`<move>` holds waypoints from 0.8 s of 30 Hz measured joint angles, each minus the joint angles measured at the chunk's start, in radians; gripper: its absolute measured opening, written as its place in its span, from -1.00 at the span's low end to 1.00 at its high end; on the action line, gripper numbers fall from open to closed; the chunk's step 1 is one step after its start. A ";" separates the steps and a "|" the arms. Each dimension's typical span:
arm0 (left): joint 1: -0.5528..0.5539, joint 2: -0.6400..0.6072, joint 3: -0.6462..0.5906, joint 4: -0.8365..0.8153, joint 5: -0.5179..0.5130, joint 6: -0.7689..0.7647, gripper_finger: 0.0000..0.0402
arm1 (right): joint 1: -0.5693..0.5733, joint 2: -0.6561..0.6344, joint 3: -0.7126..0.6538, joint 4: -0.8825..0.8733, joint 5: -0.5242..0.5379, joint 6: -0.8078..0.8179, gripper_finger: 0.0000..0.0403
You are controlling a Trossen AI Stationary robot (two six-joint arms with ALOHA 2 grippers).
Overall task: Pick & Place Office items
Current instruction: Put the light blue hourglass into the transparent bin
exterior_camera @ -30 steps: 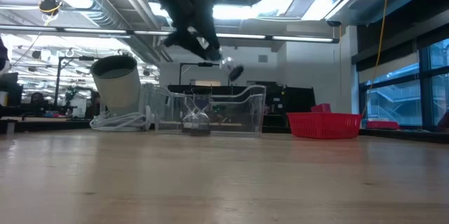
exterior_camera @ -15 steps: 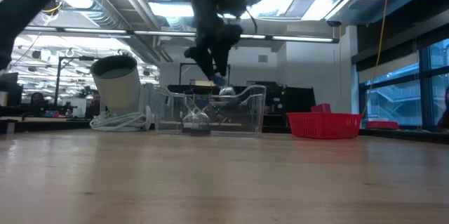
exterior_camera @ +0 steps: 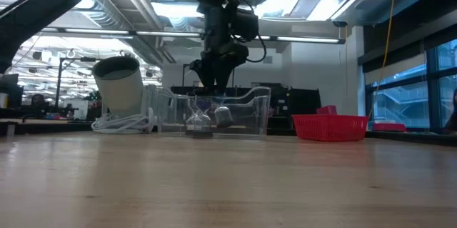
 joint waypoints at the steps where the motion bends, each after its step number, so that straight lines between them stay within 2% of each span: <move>1: 0.001 0.000 0.000 0.000 0.000 0.000 0.08 | 0.000 0.000 0.000 0.000 0.001 -0.001 0.51; 24: 0.000 0.000 0.000 0.012 -0.001 0.035 0.15 | 0.000 0.000 0.000 -0.011 0.026 0.001 0.51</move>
